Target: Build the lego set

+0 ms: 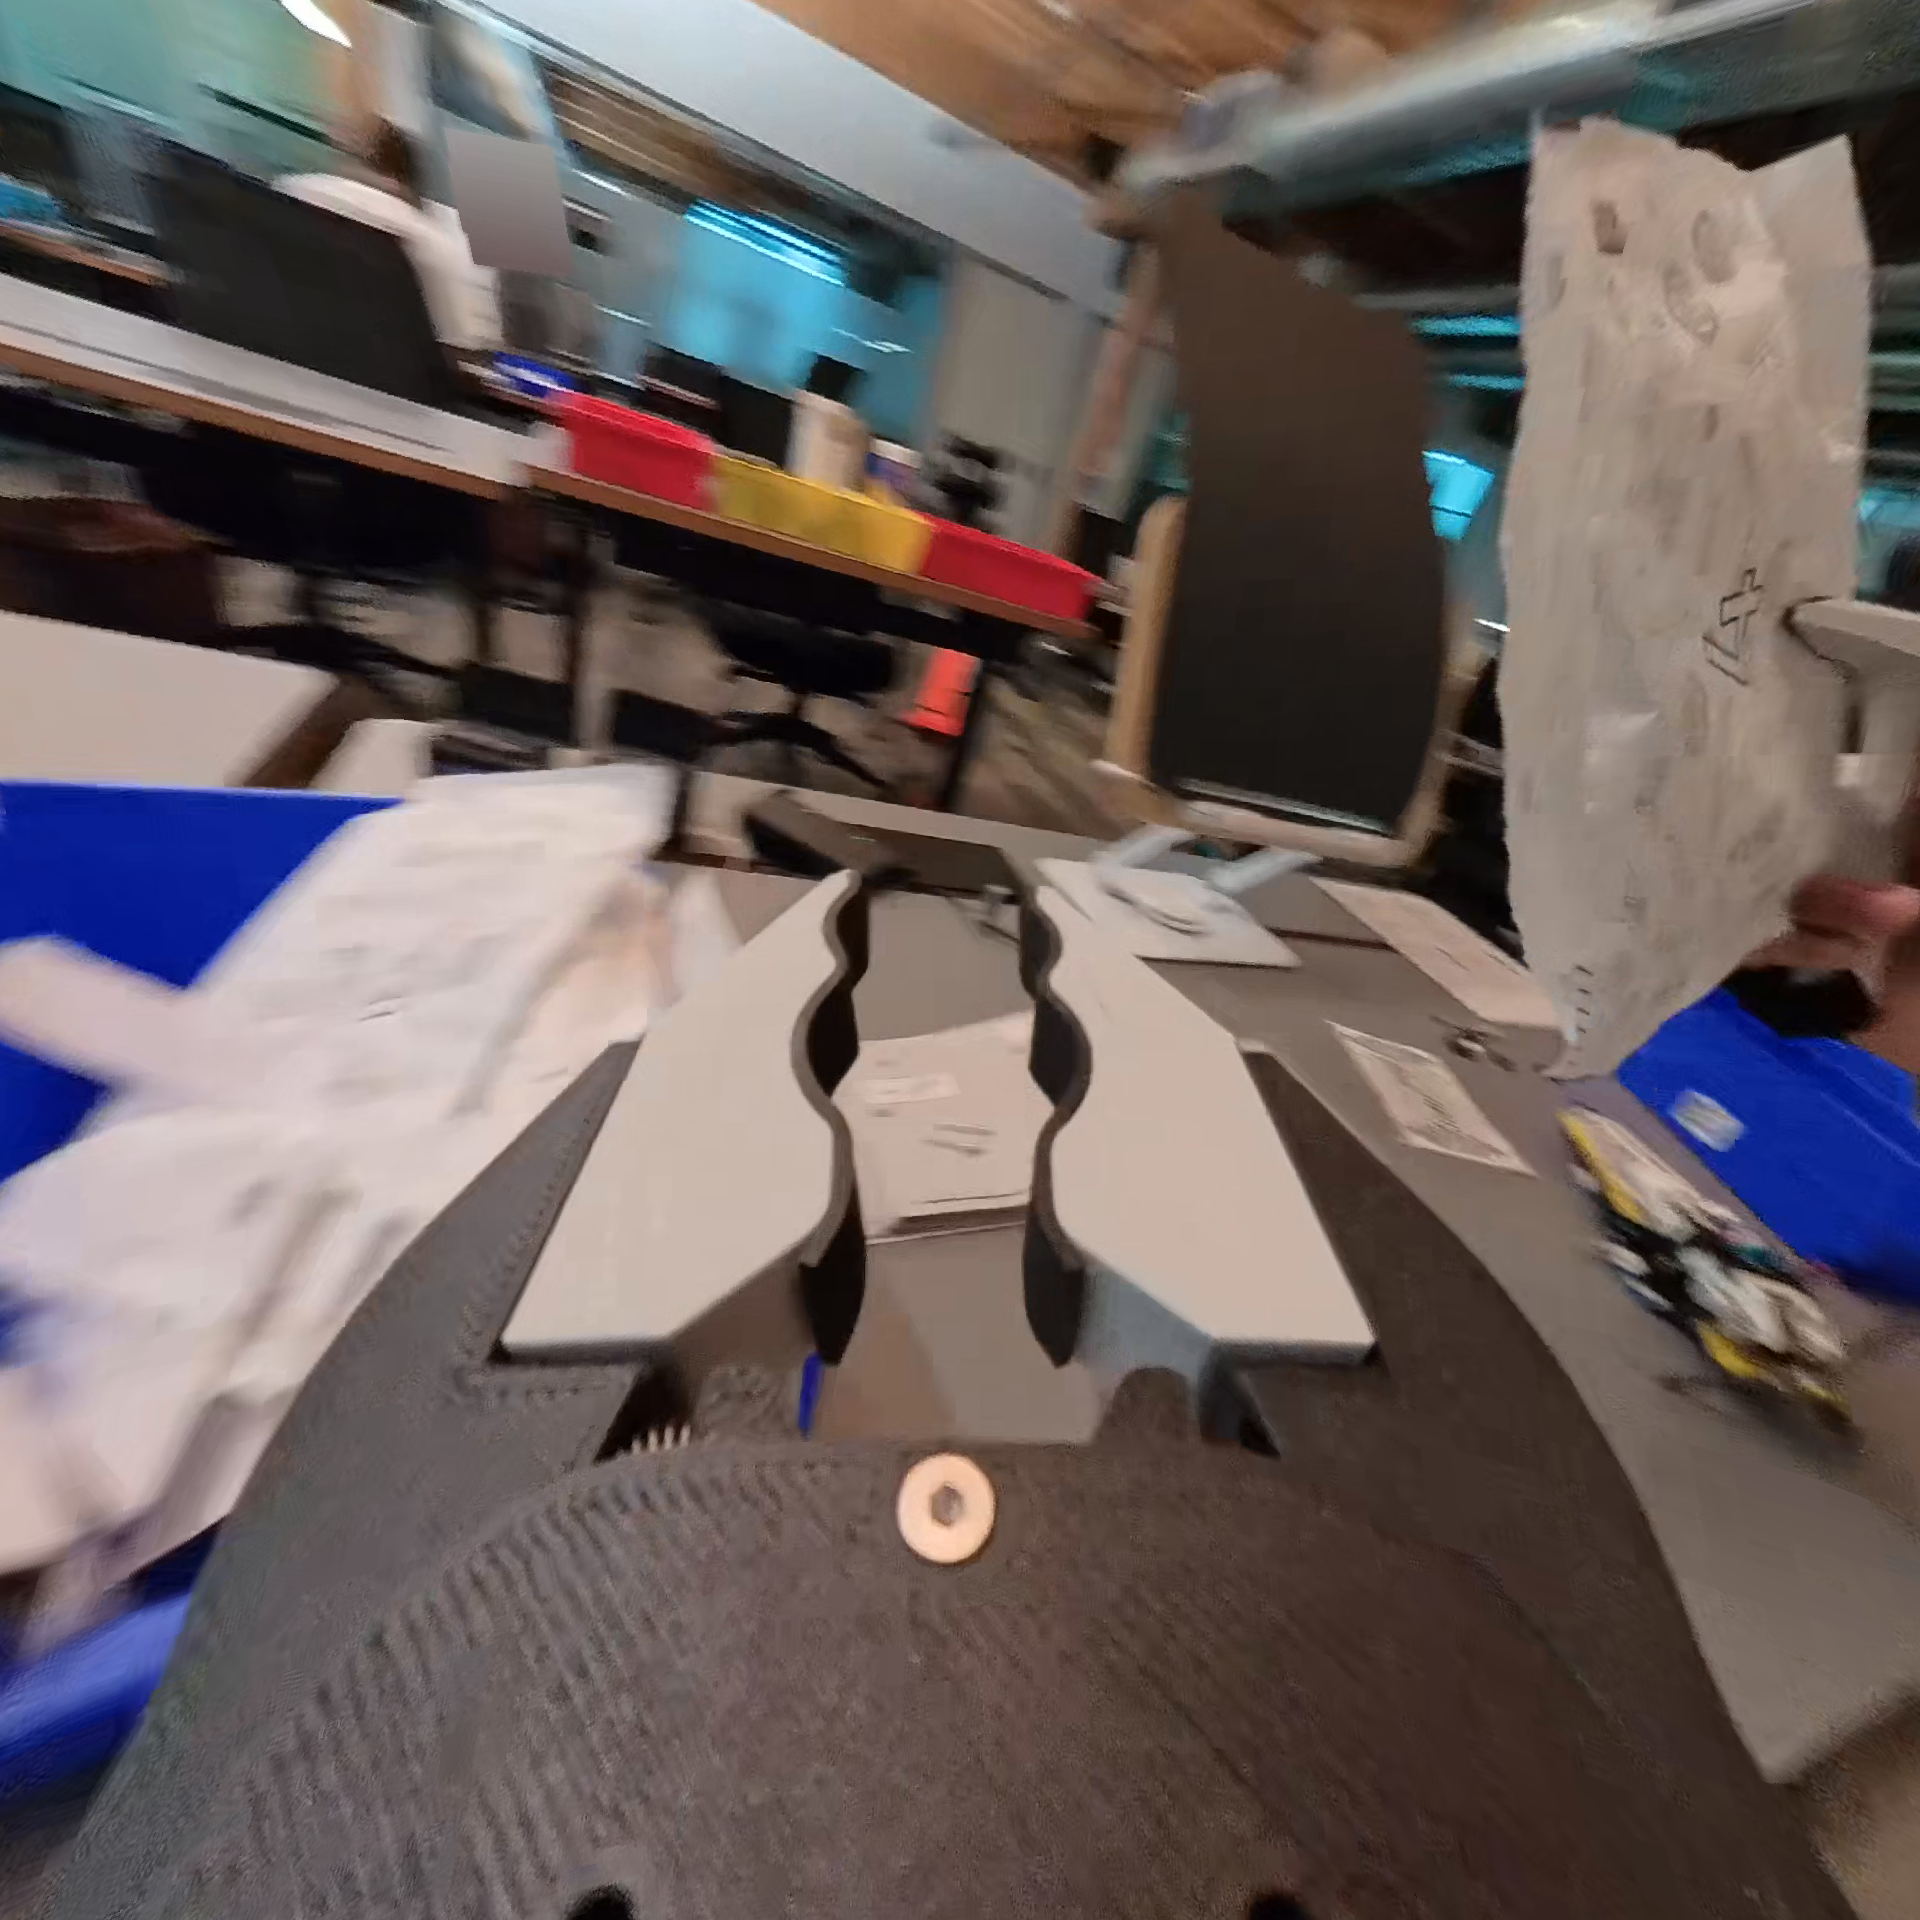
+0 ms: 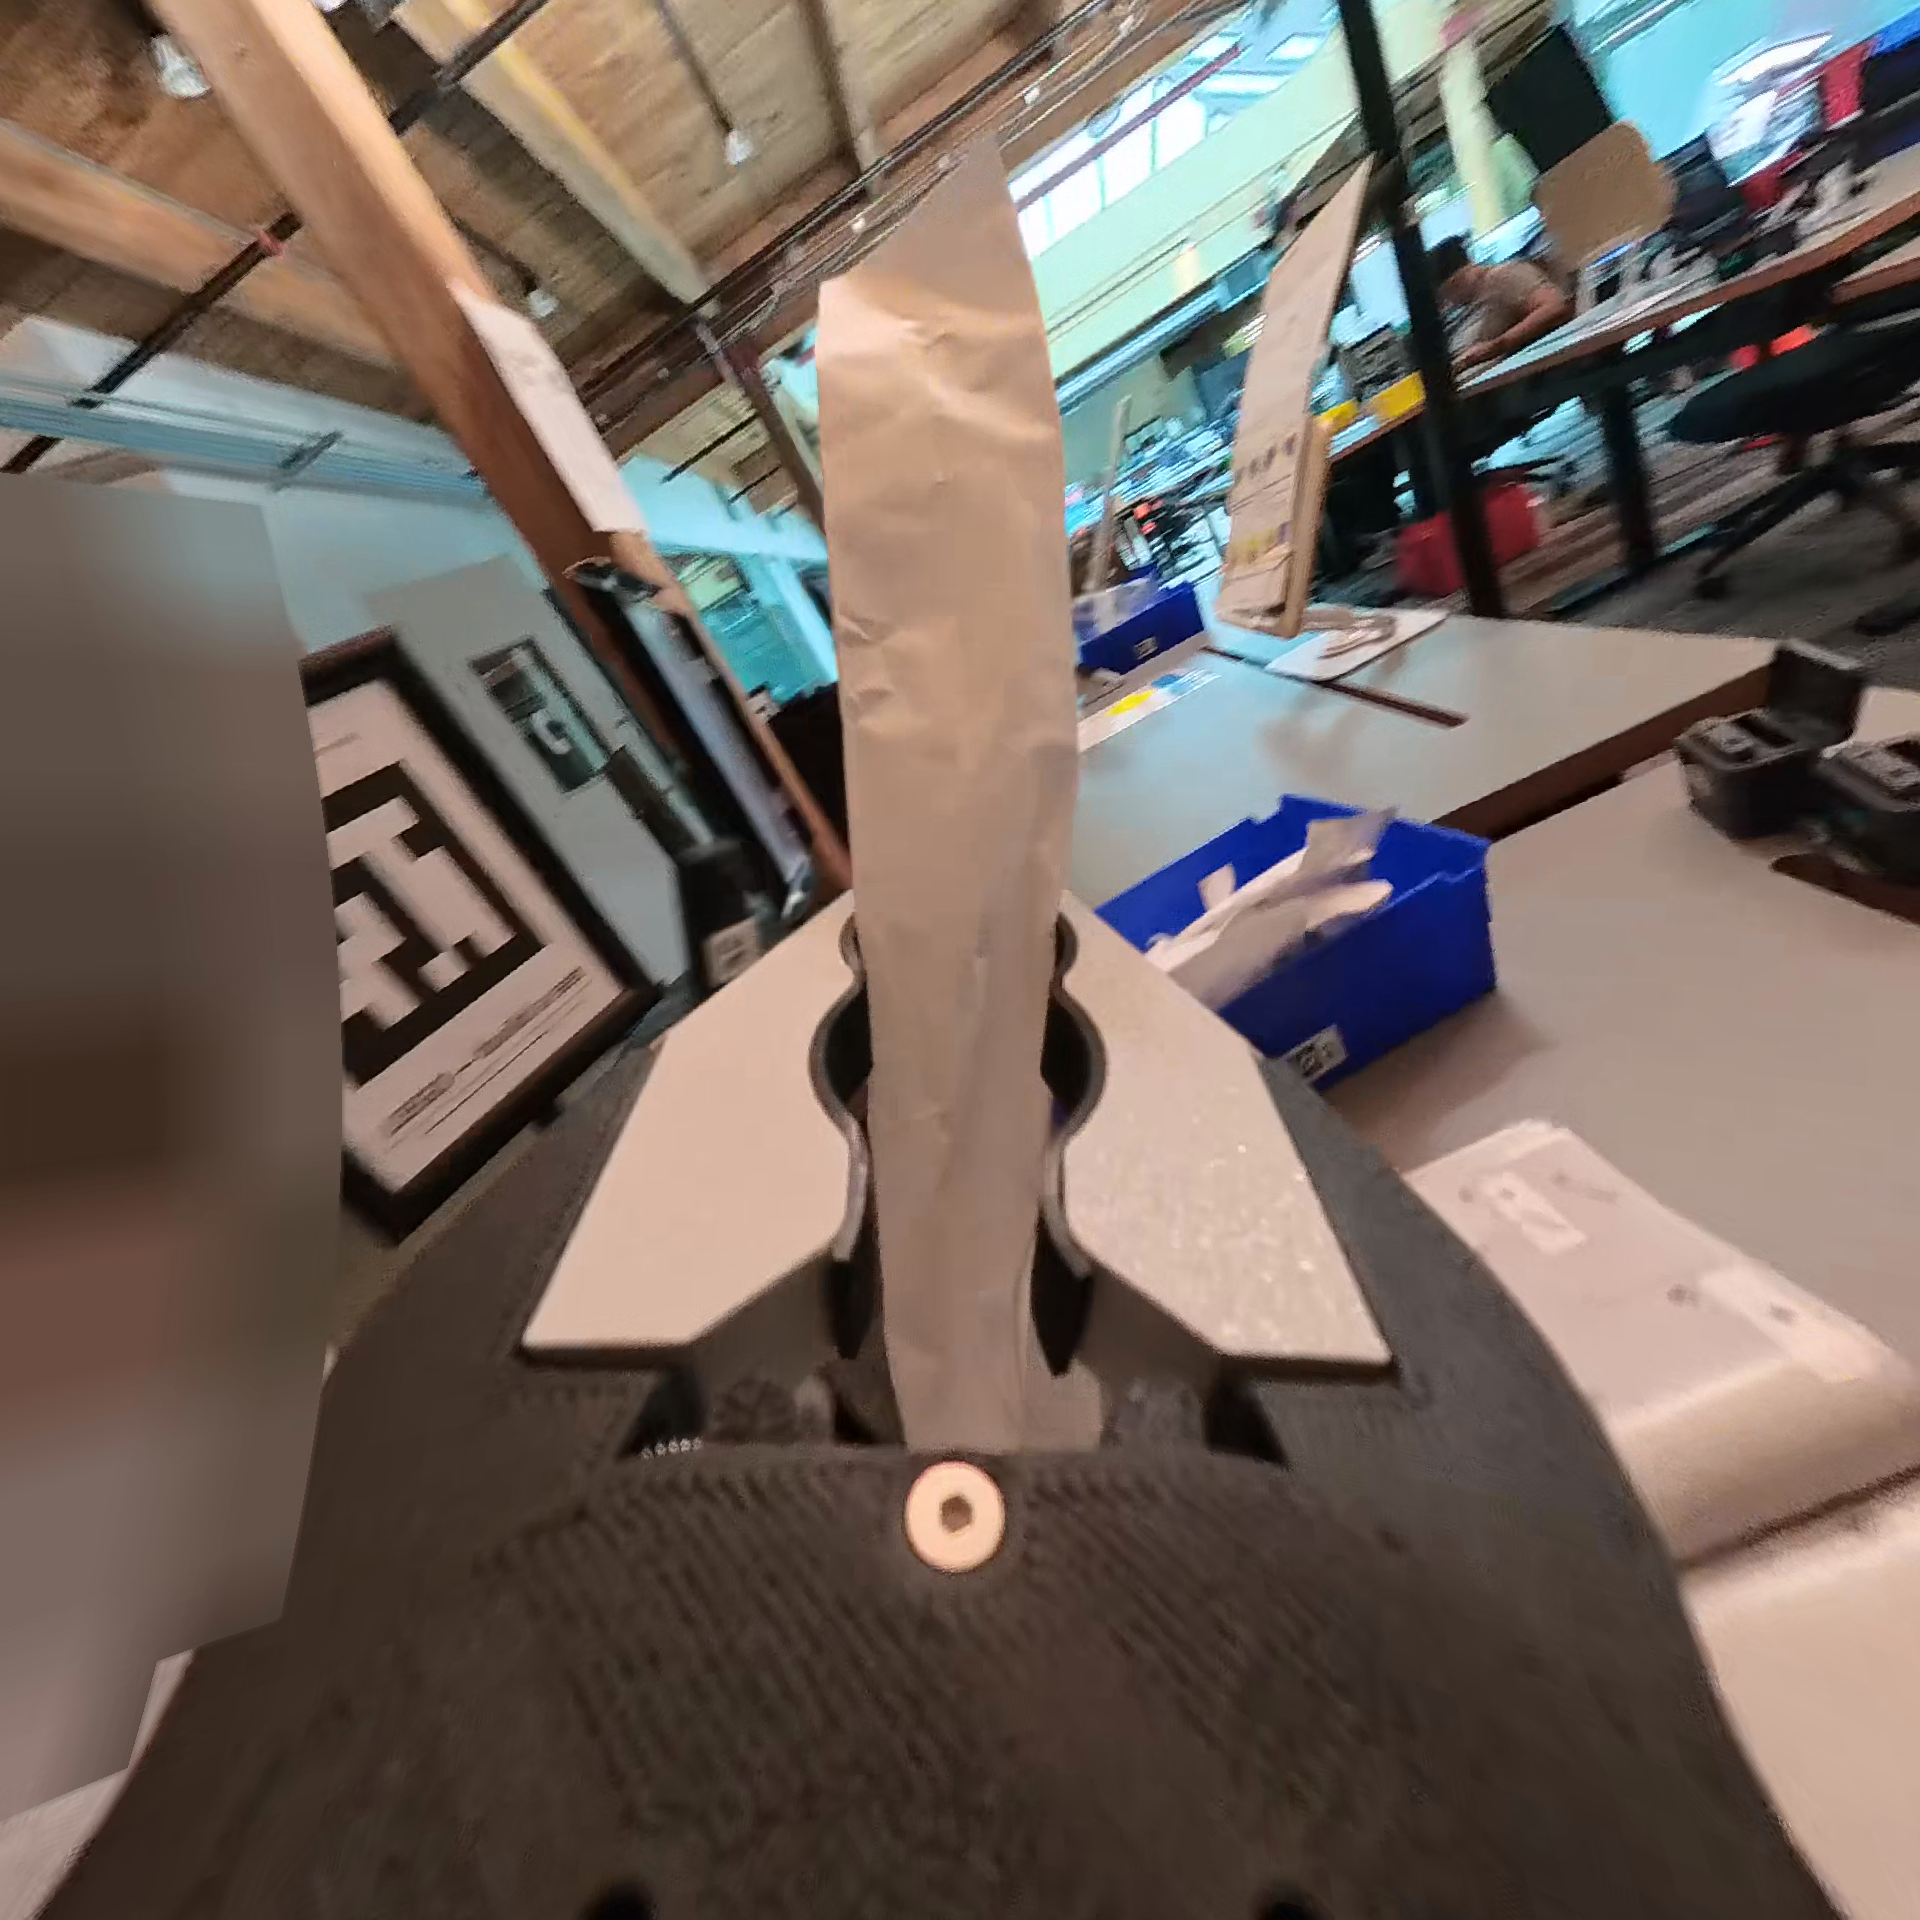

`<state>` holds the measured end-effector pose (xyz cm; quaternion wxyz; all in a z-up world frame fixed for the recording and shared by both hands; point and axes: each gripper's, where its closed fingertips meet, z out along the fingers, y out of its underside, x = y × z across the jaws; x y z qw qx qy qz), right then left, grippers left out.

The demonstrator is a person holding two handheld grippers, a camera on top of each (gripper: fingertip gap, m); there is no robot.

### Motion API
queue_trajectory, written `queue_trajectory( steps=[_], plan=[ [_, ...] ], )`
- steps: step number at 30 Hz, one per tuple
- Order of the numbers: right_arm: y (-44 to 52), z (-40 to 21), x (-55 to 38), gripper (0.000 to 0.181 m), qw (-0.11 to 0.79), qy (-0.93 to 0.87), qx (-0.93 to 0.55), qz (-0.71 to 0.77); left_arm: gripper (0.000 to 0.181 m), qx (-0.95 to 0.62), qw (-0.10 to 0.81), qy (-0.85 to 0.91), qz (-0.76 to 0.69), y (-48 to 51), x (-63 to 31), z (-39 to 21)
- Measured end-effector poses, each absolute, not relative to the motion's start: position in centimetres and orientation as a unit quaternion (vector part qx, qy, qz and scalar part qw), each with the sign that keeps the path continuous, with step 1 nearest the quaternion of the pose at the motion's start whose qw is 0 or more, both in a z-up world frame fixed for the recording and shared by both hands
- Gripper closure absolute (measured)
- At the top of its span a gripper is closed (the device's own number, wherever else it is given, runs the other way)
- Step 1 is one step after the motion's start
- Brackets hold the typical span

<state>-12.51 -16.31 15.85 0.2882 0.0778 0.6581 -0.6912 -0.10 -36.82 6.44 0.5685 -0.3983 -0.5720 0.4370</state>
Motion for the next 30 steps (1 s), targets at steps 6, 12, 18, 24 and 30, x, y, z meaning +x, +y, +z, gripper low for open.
queue_trajectory(
  steps=[6,12,18,24,30],
  plan=[
    [-31.2,14.3,-13.8,0.155,0.298,0.632,0.222,-0.68,0.181,-0.331,0.484,-0.626,0.514,-42.4,5.4,6.1],
    [-43.8,7.6,-11.4,0.153,0.366,0.659,0.291,-0.589,0.171,-0.347,0.413,-0.655,0.53,-43.6,5.7,4.6],
    [-47.6,2.0,-8.4,0.133,0.343,0.733,0.267,-0.523,0.153,-0.351,0.449,-0.645,0.51,-43.0,5.2,4.9],
    [-44.6,4.7,-7.3,0.122,0.405,0.724,0.216,-0.515,0.146,-0.359,0.43,-0.649,0.515,-42.9,4.9,4.7],
    [-28.7,11.4,-4.6,0.142,0.322,0.697,0.057,-0.638,0.148,-0.366,0.437,-0.596,0.565,-40.7,4.5,8.0]
  ],
)
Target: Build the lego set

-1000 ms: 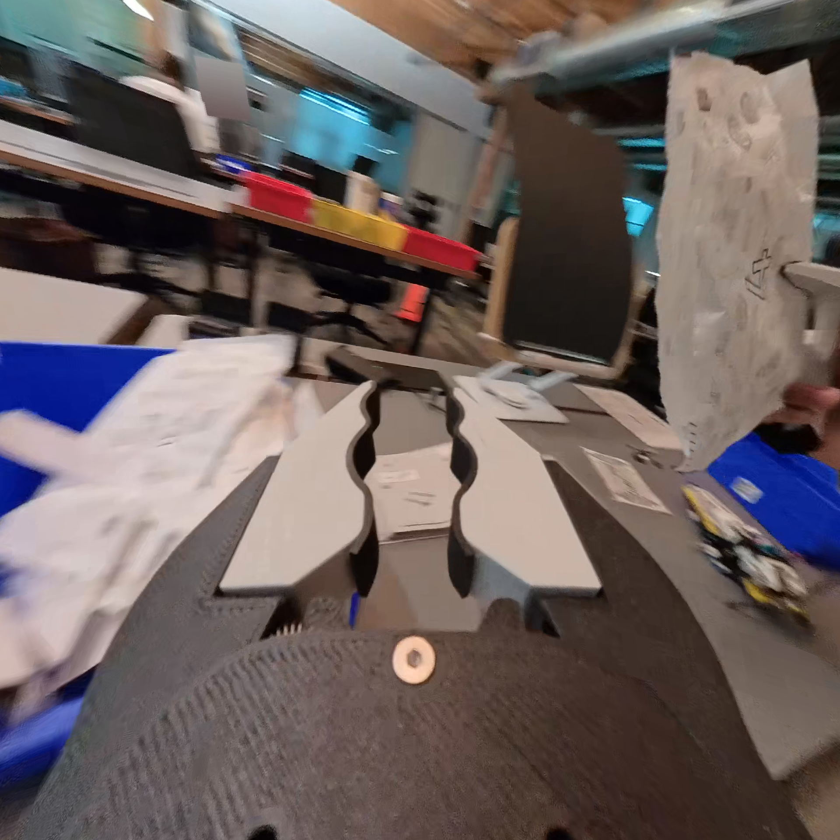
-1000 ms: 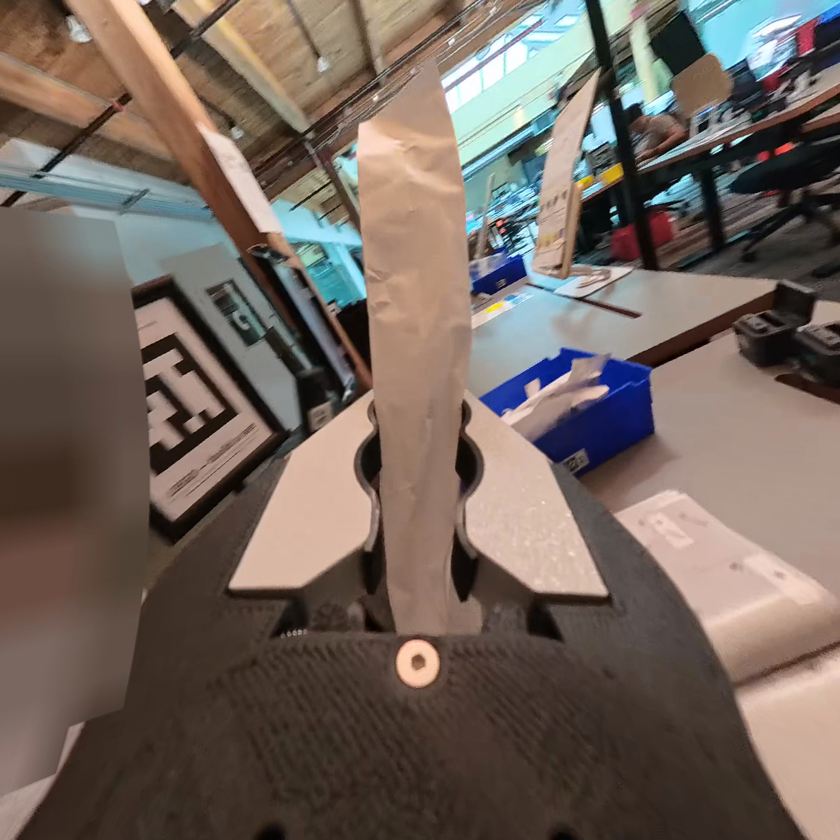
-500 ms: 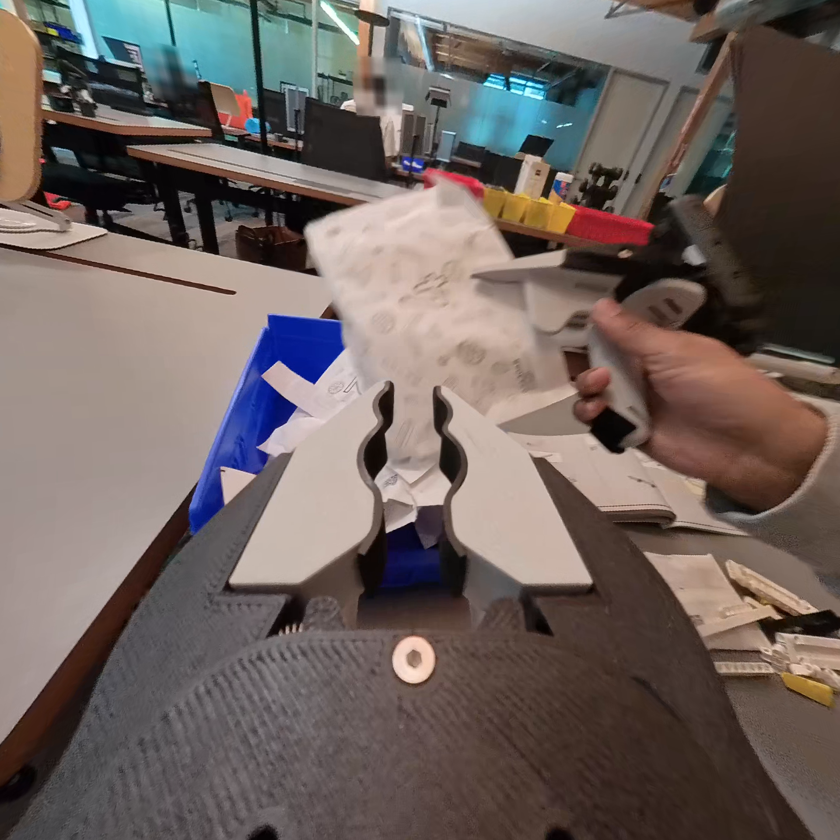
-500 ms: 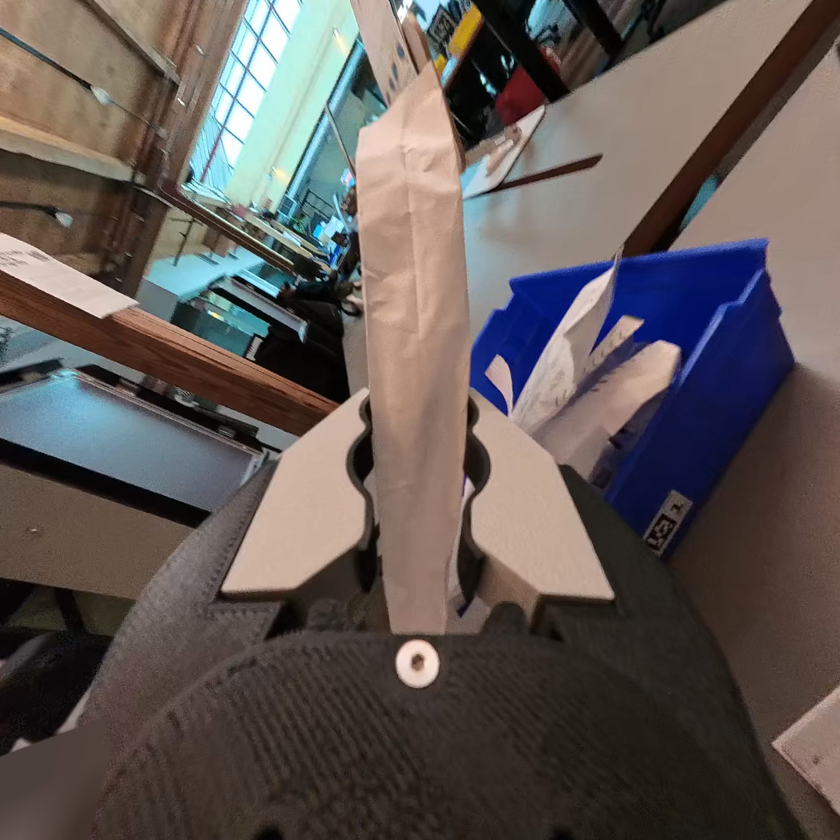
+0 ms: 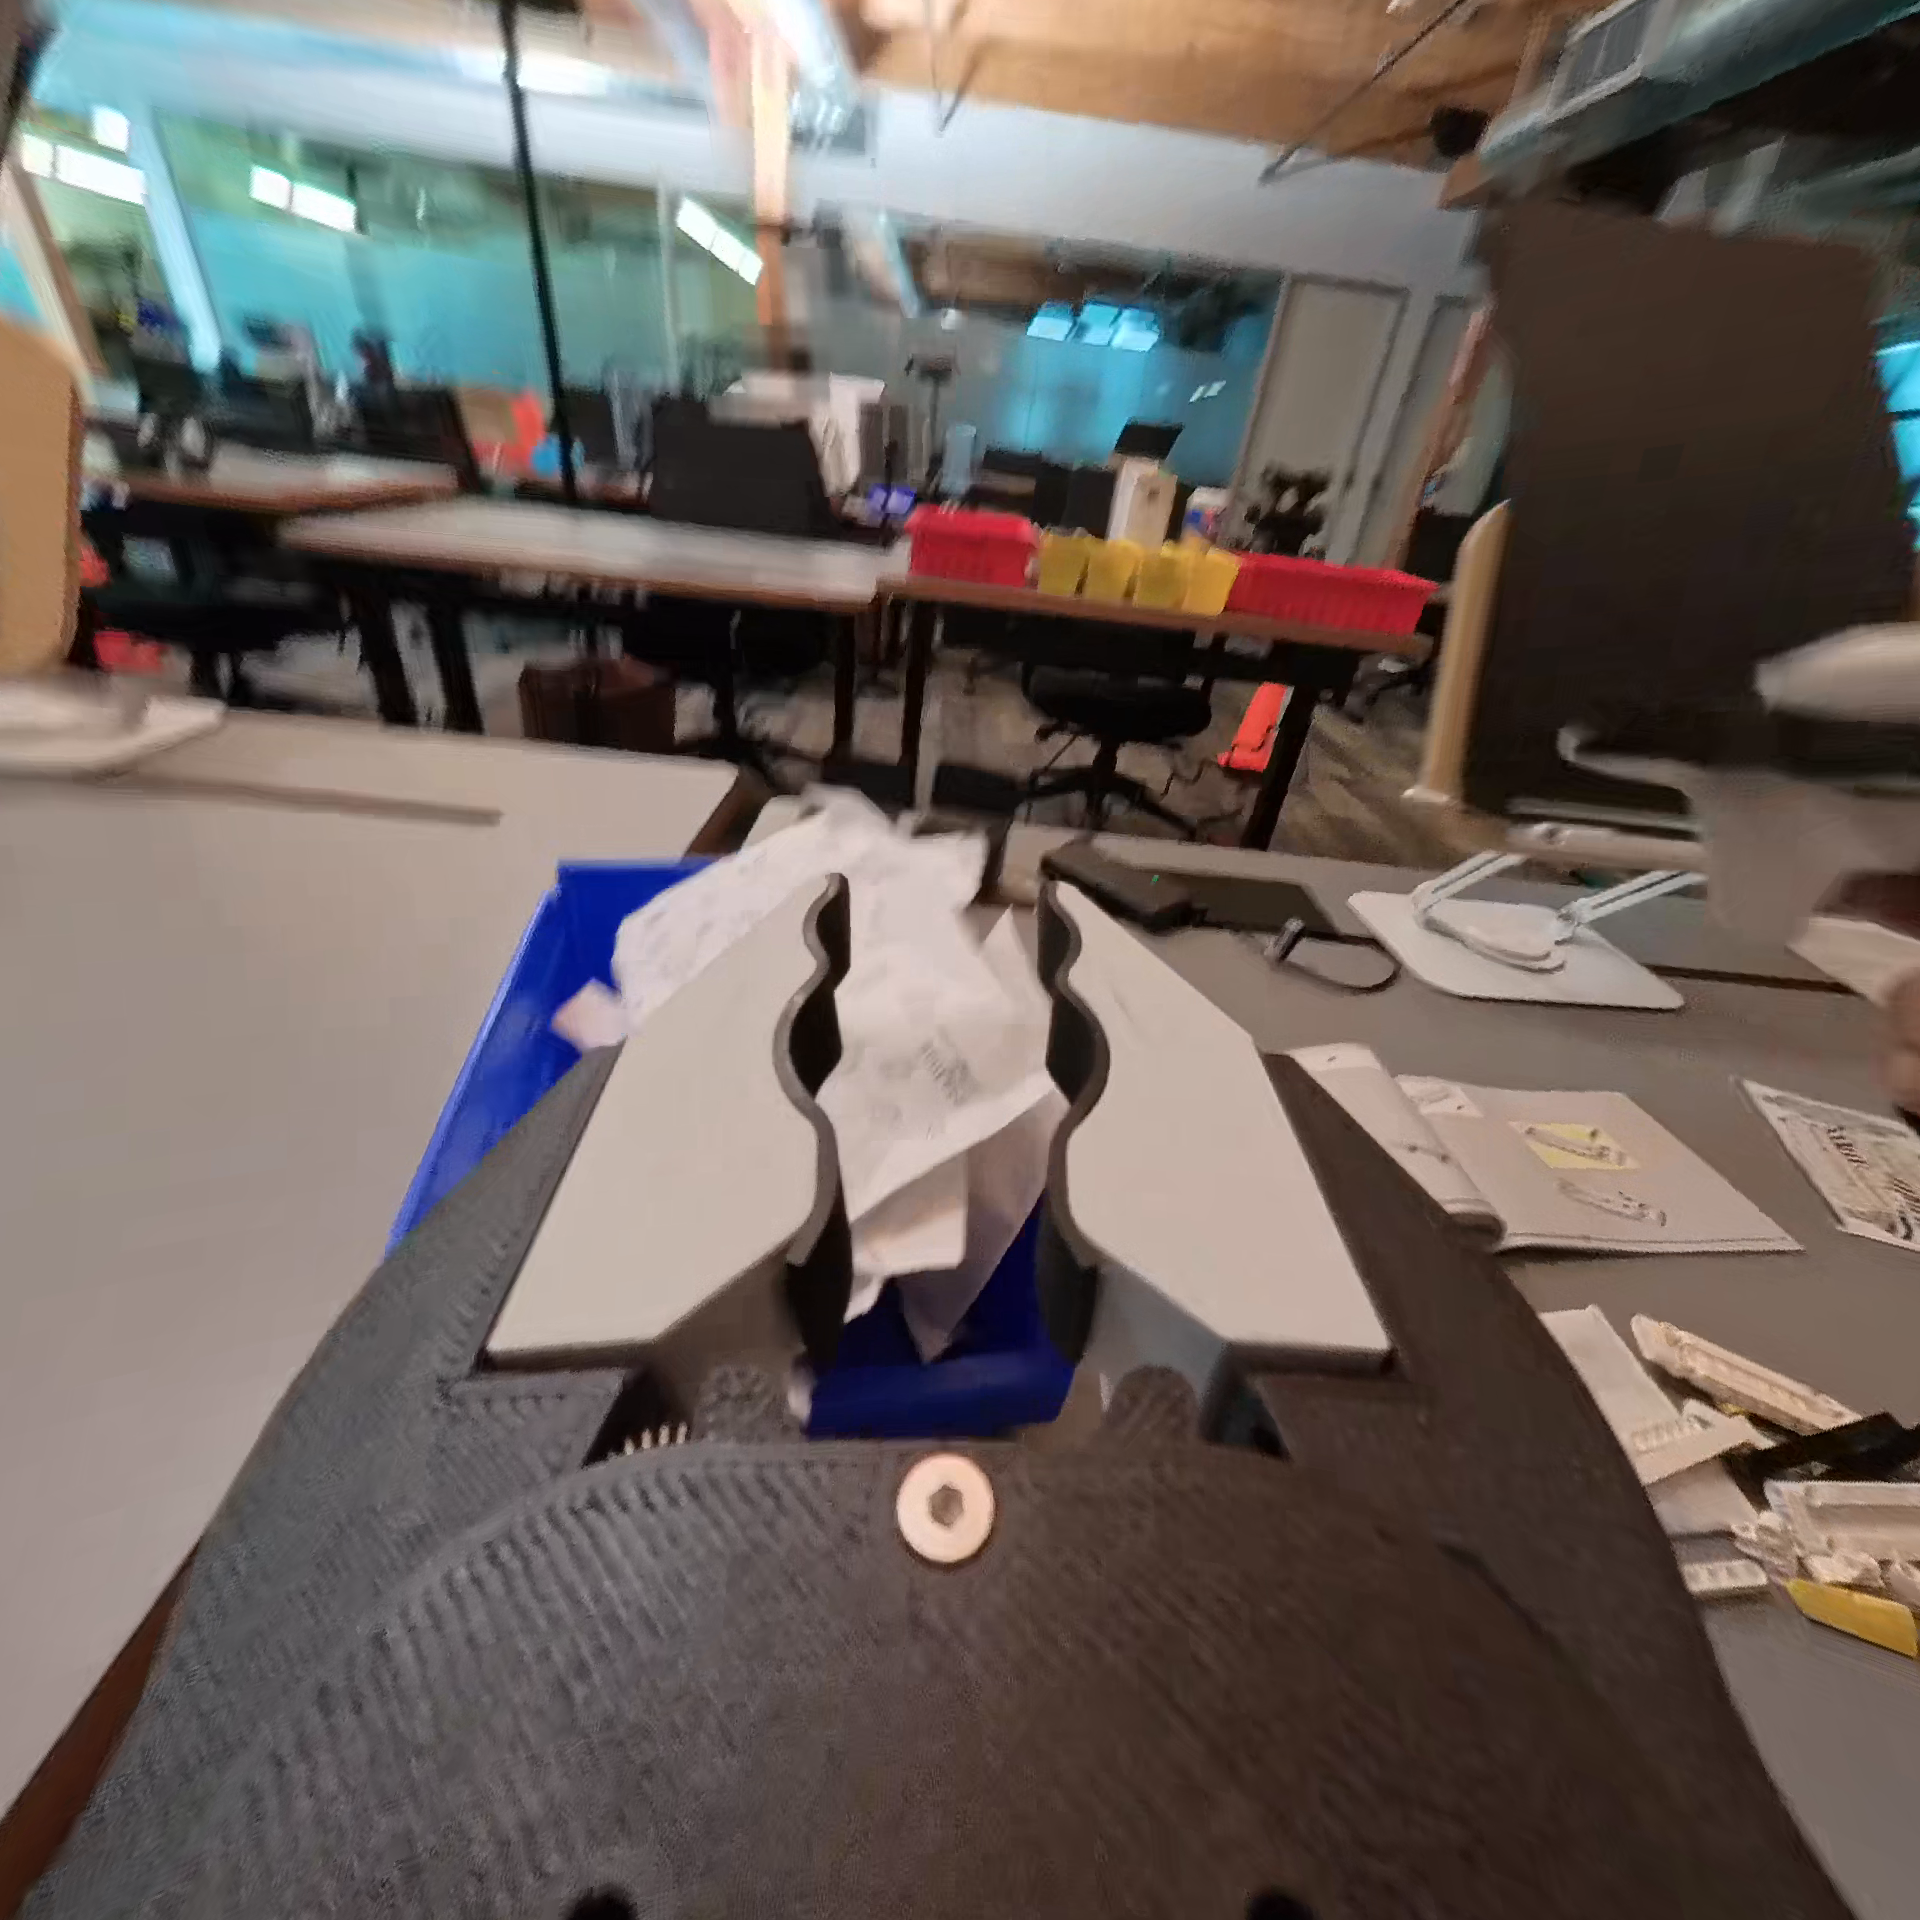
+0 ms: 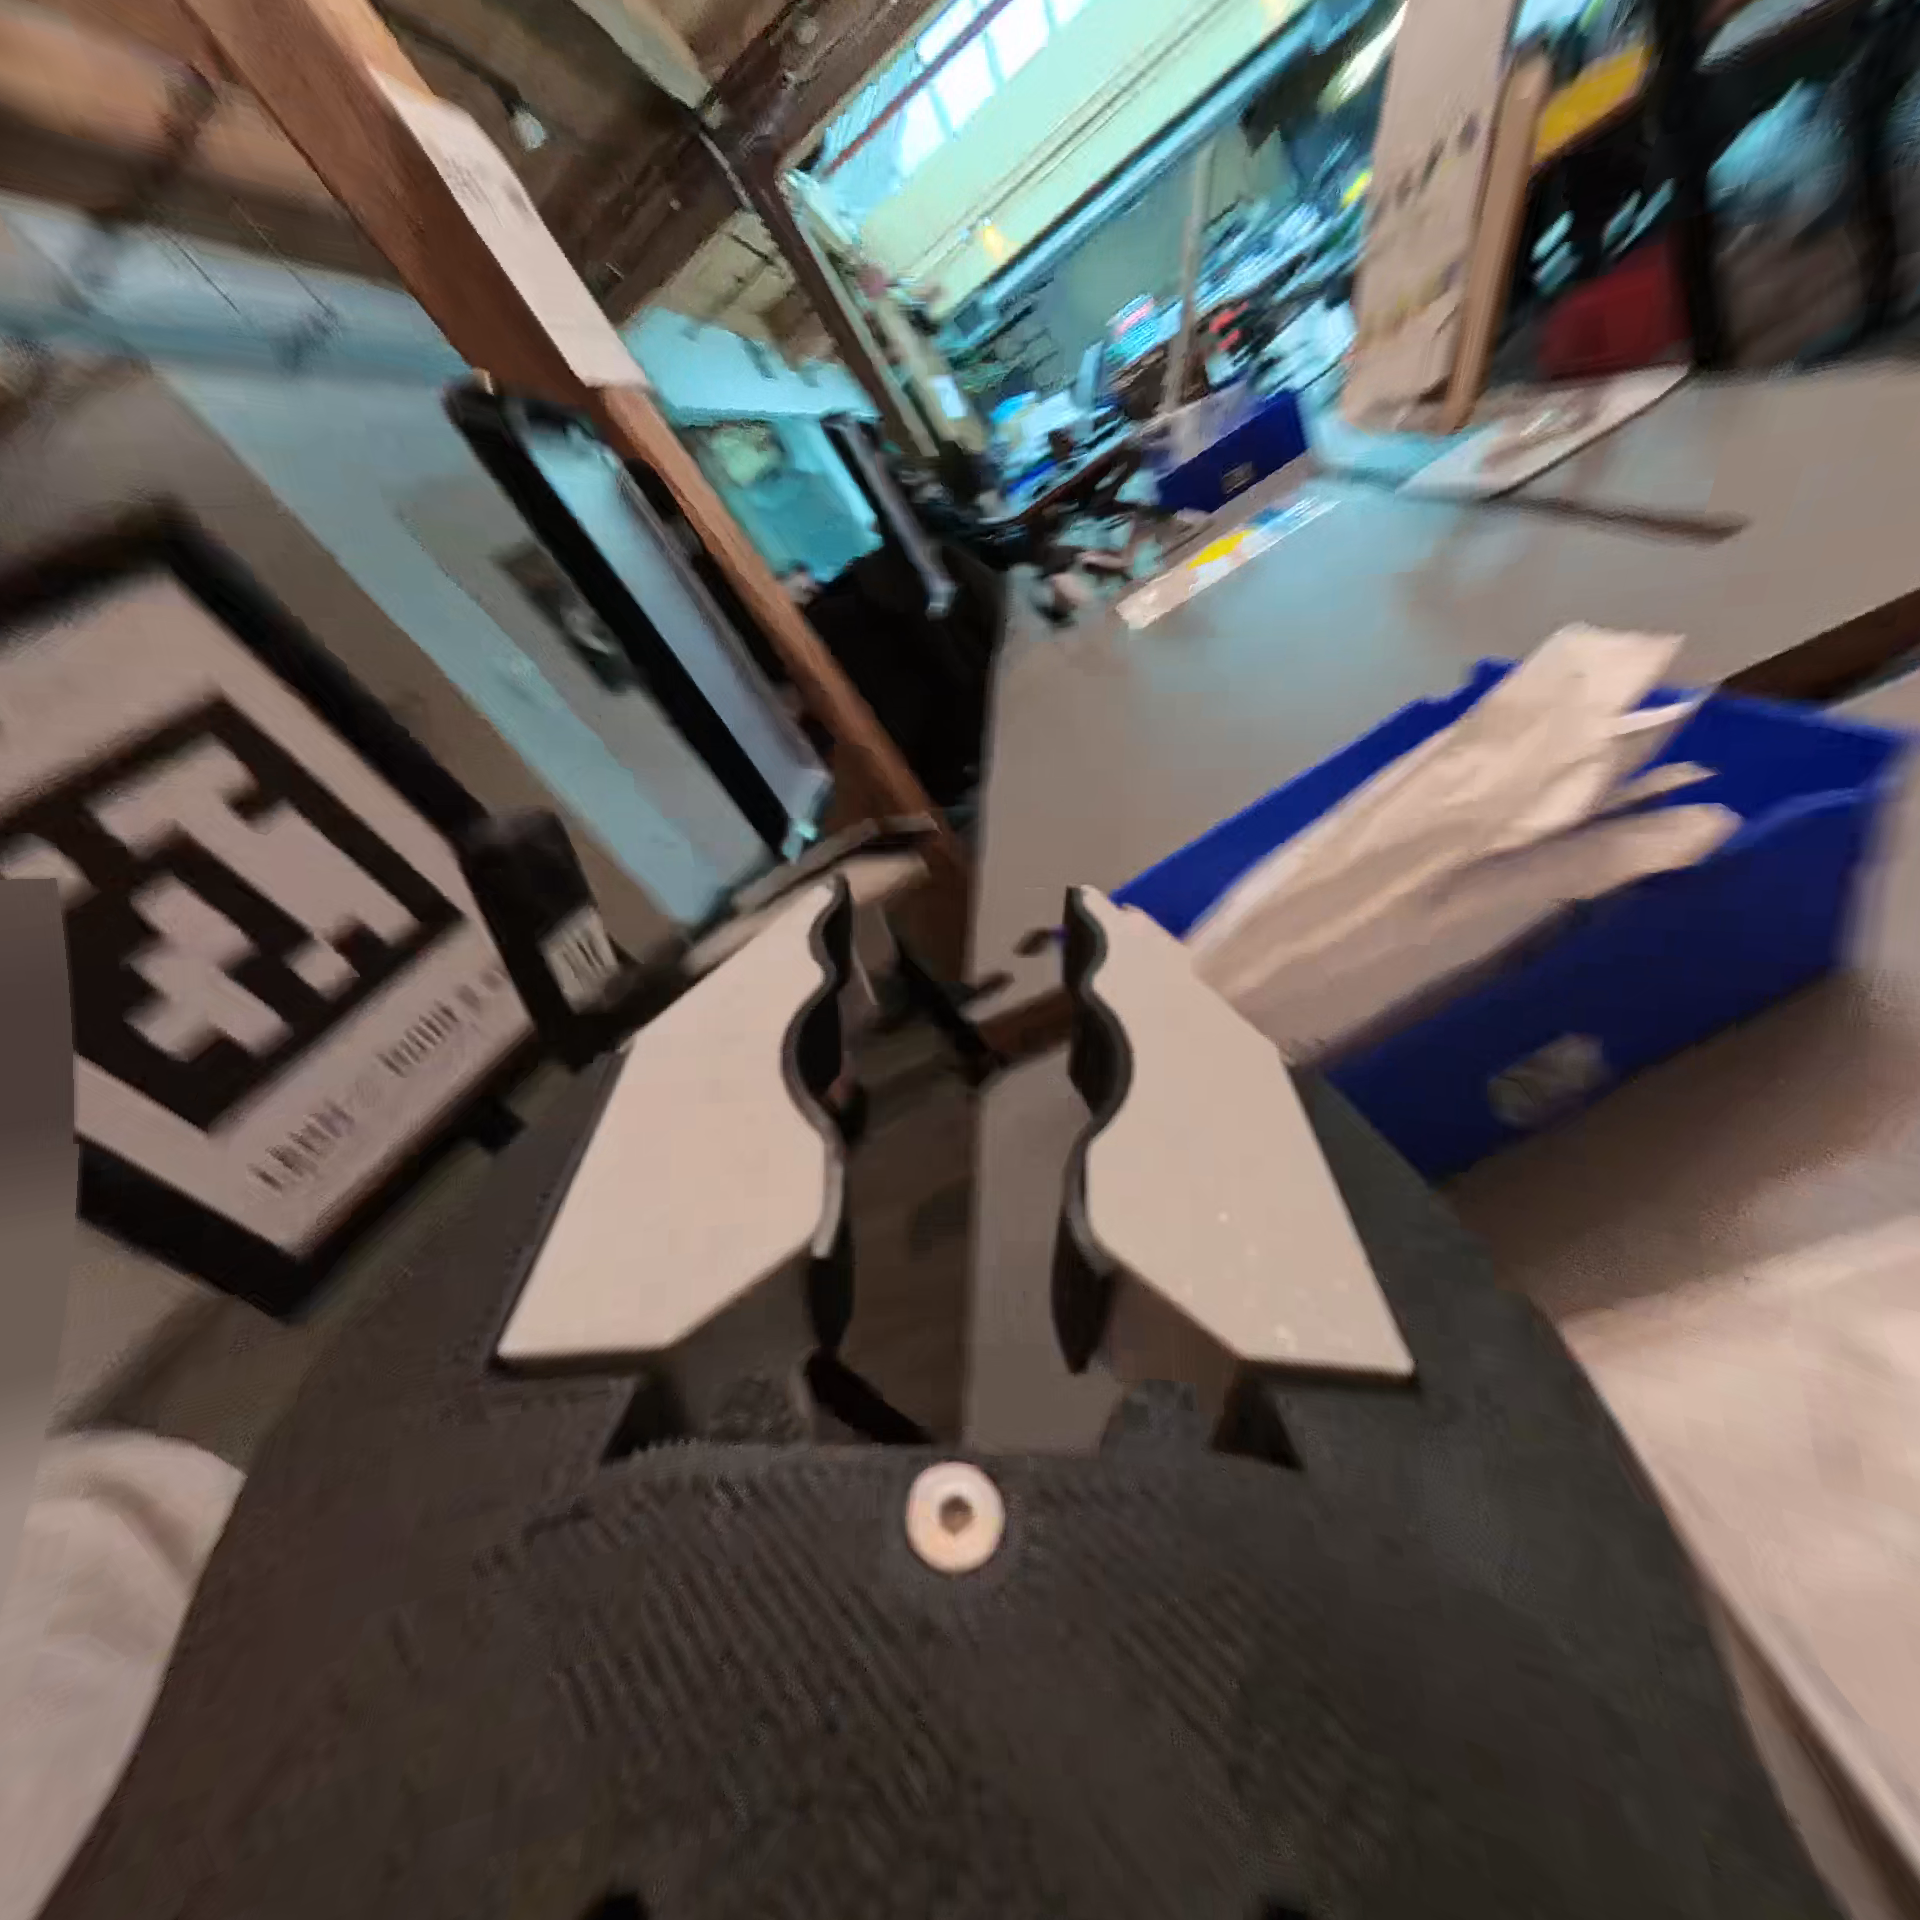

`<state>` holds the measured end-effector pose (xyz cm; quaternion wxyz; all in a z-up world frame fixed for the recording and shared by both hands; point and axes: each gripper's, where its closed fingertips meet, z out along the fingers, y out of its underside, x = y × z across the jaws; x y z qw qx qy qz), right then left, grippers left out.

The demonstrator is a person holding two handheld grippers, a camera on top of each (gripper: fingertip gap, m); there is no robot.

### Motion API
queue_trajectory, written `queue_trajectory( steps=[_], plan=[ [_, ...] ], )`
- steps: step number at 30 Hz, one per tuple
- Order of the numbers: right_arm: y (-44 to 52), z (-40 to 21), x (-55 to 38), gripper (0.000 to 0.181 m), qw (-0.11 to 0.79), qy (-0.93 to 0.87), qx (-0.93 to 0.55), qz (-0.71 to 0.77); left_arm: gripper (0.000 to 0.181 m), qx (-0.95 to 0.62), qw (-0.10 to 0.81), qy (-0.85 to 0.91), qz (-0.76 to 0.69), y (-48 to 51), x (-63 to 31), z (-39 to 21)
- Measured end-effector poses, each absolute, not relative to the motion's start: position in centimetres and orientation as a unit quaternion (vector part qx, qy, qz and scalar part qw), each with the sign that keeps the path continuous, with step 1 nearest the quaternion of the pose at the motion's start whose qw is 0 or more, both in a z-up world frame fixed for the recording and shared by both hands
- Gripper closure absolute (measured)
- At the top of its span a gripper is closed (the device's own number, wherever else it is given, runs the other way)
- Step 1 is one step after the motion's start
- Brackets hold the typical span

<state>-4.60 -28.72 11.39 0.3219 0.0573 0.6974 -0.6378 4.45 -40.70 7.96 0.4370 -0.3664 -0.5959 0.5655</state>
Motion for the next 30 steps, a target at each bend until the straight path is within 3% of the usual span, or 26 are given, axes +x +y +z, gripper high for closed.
queue_trajectory(
  steps=[3,5,7,8,10,13,15,19,30],
  plan=[
    [-19.0,9.3,-7.3,0.144,0.072,0.705,0.072,-0.701,0.181,-0.413,0.484,-0.478,0.606,-34.9,3.3,11.9],
    [-12.0,7.9,-9.6,0.146,-0.088,0.644,0.117,-0.751,0.181,-0.437,0.512,-0.429,0.602,-30.6,1.7,13.3],
    [-7.0,5.7,-9.8,0.172,-0.157,0.599,0.147,-0.771,0.181,-0.477,0.543,-0.404,0.561,-25.9,-1.1,13.3],
    [-5.9,4.0,-9.5,0.18,-0.163,0.61,0.147,-0.762,0.181,-0.503,0.554,-0.396,0.533,-23.3,-2.9,12.7],
    [-5.6,0.4,-8.8,0.174,-0.132,0.658,0.149,-0.726,0.181,-0.569,0.532,-0.397,0.485,-18.2,-6.5,10.1],
    [-4.4,-2.4,-7.5,0.181,-0.042,0.69,0.177,-0.701,0.181,-0.672,0.277,-0.42,0.543,-14.9,-10.6,3.8],
    [-3.3,-2.5,-6.2,0.181,0.013,0.678,0.172,-0.715,0.181,-0.67,0.196,-0.375,0.609,-12.4,-11.1,1.9],
    [-1.5,-4.6,-6.2,0.181,-0.048,0.704,0.156,-0.691,0.181,-0.633,0.309,-0.402,0.585,-6.9,-11.0,-1.7],
    [-0.5,-7.6,-9.0,0.181,-0.18,0.735,0.174,-0.631,0.181,-0.685,0.411,-0.462,0.386,-4.3,-9.7,-6.2]
  ],
)
